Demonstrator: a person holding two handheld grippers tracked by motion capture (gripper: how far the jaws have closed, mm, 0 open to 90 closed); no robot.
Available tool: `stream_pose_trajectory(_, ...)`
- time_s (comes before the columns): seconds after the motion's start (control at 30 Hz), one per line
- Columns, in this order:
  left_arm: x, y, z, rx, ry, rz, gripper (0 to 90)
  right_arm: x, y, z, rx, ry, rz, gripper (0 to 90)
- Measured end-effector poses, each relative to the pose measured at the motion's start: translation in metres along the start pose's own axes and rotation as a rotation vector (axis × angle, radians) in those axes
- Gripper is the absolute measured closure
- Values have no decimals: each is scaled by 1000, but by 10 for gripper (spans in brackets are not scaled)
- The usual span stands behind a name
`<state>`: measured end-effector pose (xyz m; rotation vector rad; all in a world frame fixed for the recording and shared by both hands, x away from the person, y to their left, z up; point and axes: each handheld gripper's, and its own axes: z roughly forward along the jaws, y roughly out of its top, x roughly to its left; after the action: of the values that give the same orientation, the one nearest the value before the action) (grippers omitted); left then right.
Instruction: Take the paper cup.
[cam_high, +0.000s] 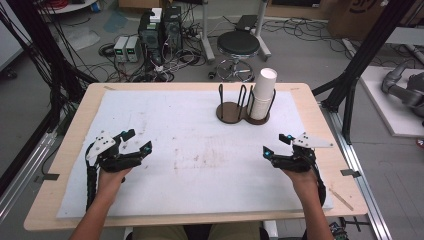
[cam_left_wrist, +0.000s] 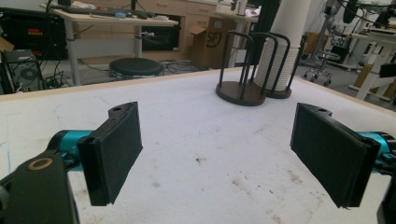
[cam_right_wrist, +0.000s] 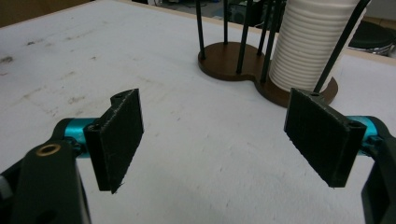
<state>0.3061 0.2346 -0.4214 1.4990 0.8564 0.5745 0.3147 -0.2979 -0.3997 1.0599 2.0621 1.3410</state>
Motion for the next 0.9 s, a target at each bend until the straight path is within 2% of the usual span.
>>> stream_pose_trajectory(0.17, -1, 0, 1, -12, -14, -17, 164, -6, 18, 7, -16, -11, 7, 201)
stream_pose_trajectory(0.2, -1, 0, 2, -9, -19, -17, 164, -9, 30, 10, -13, -19, 0, 201)
stream_pose_trajectory(0.27, -2, -1, 3, -5, -23, -15, 164, -11, 38, 12, -14, -21, -7, 201)
stream_pose_trajectory(0.47, -3, -1, 5, 0, -29, -11, 164, -25, 82, 20, -22, -32, -10, 201)
stream_pose_trajectory(0.5, -3, -1, 5, 0, -29, -11, 164, -25, 82, 20, -22, -32, -10, 201)
stream_pose_trajectory(0.57, -3, 0, 4, -5, -29, -15, 164, -31, 97, 24, -15, -35, -5, 201)
stream_pose_trajectory(0.67, -3, 0, 4, -6, -26, -18, 164, -37, 107, 30, -15, -38, 6, 201)
stream_pose_trajectory(0.73, -3, -1, 4, -5, -24, -21, 164, -42, 115, 34, -5, -56, 0, 201)
stream_pose_trajectory(0.77, -3, 0, 4, -14, -27, -35, 165, -44, 118, 37, 4, -62, 6, 201)
stream_pose_trajectory(0.8, -3, 0, 4, -14, -27, -35, 165, -44, 118, 37, 4, -62, 6, 201)
stream_pose_trajectory(0.9, -2, 0, 4, -16, -25, -32, 165, -55, 134, 46, 23, -88, 16, 201)
